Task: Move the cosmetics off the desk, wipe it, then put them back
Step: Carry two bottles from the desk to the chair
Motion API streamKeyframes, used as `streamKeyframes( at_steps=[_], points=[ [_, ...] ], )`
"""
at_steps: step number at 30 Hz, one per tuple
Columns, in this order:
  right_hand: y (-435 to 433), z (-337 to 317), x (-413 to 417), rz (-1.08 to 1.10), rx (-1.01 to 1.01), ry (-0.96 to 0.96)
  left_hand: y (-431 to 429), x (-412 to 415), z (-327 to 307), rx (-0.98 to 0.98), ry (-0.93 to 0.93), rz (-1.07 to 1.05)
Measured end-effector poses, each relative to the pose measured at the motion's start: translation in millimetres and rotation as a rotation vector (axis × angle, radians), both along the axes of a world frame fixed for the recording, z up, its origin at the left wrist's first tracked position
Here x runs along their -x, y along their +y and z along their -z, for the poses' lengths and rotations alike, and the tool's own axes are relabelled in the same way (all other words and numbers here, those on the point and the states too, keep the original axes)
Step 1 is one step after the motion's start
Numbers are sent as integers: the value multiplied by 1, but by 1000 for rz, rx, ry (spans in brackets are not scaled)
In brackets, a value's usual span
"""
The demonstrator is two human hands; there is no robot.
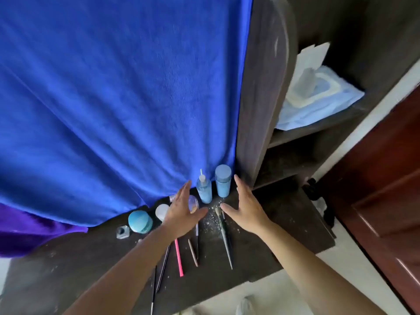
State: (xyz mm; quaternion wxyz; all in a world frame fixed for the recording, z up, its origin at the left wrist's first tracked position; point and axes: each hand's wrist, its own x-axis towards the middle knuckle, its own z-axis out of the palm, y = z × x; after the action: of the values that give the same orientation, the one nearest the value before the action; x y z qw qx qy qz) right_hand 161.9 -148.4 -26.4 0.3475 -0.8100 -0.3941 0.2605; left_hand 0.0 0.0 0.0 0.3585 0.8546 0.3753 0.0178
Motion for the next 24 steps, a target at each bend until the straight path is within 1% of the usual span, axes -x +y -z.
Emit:
streamKeyframes(
  at_steps=[3, 5, 7, 12, 14, 17, 19, 21, 24],
  points=[
    [18, 15, -4, 129, -96, 217, 8, -20, 19, 56, -62, -20],
    [31, 22, -11, 168, -120, 286, 14, -34, 31, 85, -84, -33],
    [40, 29, -18, 149, -122, 270, 17, -42, 40, 109, -99, -72],
    [58, 36, -26, 156, -120, 107, 27, -46, 59, 94, -171, -90],
    [57, 34, -24, 154, -104, 85, 28, -41, 57, 94, -180, -113],
    [44, 25, -14, 155, -157, 81, 25, -27, 45, 111, -225, -184],
    [28, 13, -2, 202, -222, 129, 21, -14, 27, 105, -260, -201],
    [11, -5, 12, 266, -279, 188, 18, 0, 4, 110, -295, -198],
    [-13, -32, 25, 331, -331, 193, 11, 15, -26, 149, -375, -154]
  ],
)
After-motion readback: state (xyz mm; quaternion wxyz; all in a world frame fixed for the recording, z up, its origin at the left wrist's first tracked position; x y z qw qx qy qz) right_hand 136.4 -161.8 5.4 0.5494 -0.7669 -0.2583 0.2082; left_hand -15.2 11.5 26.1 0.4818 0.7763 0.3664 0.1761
